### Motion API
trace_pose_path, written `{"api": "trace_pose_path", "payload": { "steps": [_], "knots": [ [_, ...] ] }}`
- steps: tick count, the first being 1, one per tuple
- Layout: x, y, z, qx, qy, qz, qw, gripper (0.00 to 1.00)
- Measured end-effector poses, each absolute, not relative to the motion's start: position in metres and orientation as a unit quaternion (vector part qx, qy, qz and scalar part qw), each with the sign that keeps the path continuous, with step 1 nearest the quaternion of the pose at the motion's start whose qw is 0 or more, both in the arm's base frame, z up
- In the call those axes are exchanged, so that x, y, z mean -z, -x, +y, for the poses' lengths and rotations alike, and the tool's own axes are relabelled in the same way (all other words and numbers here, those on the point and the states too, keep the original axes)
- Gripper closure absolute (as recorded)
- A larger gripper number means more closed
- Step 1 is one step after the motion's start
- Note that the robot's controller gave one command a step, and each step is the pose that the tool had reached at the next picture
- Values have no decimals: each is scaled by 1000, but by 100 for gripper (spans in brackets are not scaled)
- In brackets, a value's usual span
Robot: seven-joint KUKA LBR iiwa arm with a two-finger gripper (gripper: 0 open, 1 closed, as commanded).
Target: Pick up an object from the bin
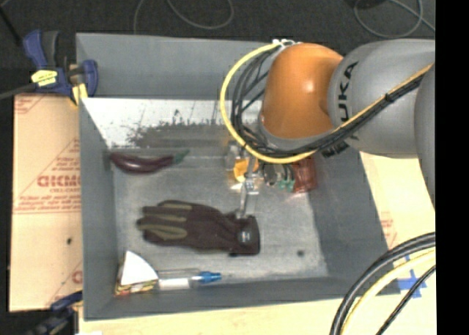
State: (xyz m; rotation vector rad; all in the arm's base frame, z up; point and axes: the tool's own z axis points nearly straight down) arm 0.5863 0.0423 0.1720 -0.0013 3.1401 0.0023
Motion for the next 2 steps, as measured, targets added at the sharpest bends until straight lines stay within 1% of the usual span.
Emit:
{"api": "trace_pose_path", "payload": {
  "steps": [1,2],
  "knots": [
    [-172,-586,42,-1,0,1000,1,0],
    [-151,-565,65,0,0,1000,5,0]
  ]
}}
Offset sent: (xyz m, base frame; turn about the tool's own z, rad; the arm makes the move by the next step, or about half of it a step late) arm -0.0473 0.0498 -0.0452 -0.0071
